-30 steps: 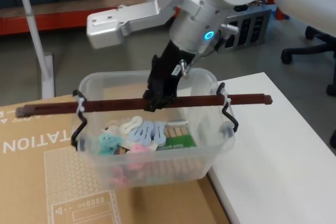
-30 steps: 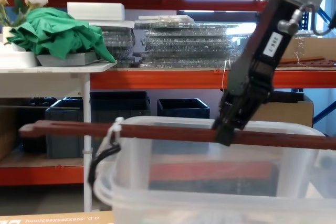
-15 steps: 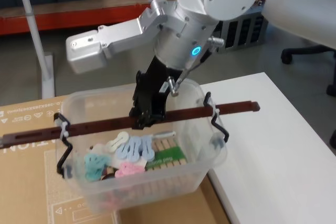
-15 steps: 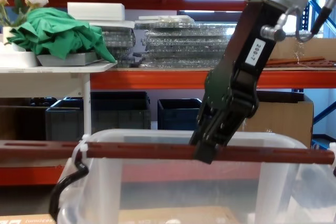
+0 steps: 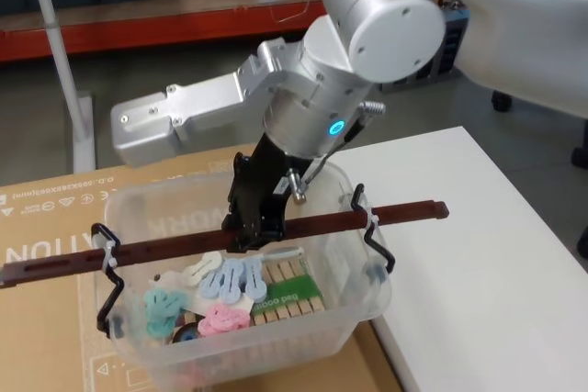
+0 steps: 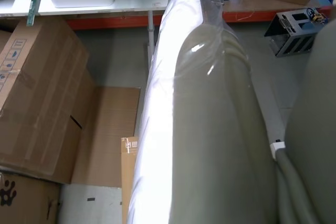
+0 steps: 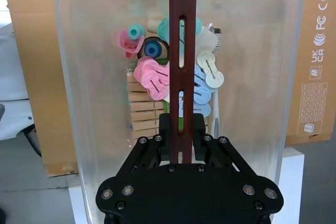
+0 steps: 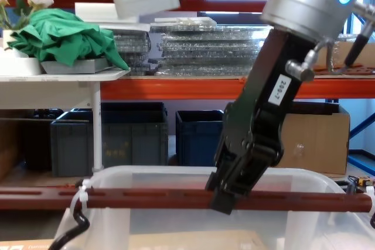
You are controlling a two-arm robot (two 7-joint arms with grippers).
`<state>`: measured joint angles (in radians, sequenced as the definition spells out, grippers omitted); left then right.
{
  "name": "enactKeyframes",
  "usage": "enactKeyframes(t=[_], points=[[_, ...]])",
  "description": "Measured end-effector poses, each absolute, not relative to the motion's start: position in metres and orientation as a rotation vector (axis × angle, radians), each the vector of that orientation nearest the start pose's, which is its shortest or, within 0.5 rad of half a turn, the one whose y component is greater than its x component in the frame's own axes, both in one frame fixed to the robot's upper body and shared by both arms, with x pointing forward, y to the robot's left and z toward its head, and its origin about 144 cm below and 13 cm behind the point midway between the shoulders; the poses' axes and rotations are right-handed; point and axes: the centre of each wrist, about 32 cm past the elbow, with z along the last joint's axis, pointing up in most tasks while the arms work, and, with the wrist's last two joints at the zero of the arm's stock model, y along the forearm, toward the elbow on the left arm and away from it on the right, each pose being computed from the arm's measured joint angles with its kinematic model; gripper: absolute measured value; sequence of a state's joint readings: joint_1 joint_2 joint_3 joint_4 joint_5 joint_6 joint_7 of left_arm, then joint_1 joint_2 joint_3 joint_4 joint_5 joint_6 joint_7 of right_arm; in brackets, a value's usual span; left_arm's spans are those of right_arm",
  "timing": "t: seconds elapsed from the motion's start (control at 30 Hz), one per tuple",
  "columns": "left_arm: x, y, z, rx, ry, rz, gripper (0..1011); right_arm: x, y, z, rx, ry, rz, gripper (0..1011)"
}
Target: Use one hand to grasp the basket and place it at the designated location.
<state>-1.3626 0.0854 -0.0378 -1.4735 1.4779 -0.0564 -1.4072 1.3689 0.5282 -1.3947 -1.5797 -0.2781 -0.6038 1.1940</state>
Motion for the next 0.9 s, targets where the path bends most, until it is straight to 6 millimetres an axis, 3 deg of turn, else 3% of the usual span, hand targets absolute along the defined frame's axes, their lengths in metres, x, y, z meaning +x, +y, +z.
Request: enactKeyframes(t=[0.9], points=[[0.519, 0.267, 1.693, 1.267, -1.119, 1.094, 0, 0.529, -0.085, 1.382, -1.002, -1.510, 0.954, 235]])
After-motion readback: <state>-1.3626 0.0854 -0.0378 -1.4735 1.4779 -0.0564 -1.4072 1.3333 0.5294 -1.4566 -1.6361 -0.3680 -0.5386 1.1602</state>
